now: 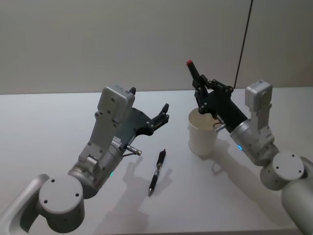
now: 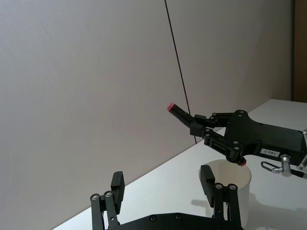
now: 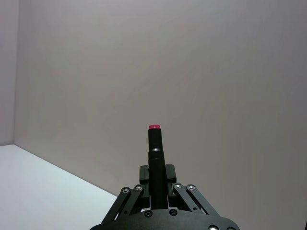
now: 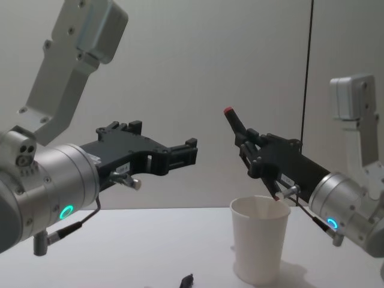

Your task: Place the pen into the pen holder.

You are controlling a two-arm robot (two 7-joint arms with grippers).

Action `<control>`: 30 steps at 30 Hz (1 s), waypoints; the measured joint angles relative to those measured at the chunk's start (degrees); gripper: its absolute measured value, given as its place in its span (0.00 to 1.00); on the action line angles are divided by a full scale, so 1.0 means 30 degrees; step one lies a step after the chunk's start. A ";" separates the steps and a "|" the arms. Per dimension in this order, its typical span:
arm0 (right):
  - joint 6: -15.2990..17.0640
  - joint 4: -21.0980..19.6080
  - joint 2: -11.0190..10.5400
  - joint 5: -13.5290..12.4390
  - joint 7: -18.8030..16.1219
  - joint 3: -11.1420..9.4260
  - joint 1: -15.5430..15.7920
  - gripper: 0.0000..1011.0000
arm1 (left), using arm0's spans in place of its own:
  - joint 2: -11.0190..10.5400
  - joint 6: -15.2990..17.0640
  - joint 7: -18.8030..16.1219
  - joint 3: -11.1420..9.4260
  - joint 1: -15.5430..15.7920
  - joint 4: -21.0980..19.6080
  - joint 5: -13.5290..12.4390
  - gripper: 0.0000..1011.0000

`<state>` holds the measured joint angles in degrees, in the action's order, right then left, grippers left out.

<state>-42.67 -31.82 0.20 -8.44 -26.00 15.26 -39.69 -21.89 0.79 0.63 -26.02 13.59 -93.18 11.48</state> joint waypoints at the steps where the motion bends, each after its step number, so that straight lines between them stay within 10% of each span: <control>1: 0.0000 0.0000 0.0000 0.0000 0.0000 0.0000 0.0000 0.18 | 0.0000 0.0001 0.0000 -0.0001 0.0000 0.0000 -0.0001 1.00; 17: -0.1091 0.3279 0.0581 -0.0017 -0.0023 -0.0029 -0.1748 0.18 | 0.0000 0.0000 -0.0001 0.0000 -0.0001 0.0001 0.0000 1.00; 30: -0.1769 0.5170 0.0896 -0.0014 -0.0177 -0.0098 -0.2691 0.54 | 0.0000 0.0000 -0.0002 -0.0001 -0.0001 0.0000 -0.0001 1.00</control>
<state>-47.97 -16.31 2.89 -8.48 -26.53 14.97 -47.76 -21.89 0.79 0.62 -26.02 13.59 -93.18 11.48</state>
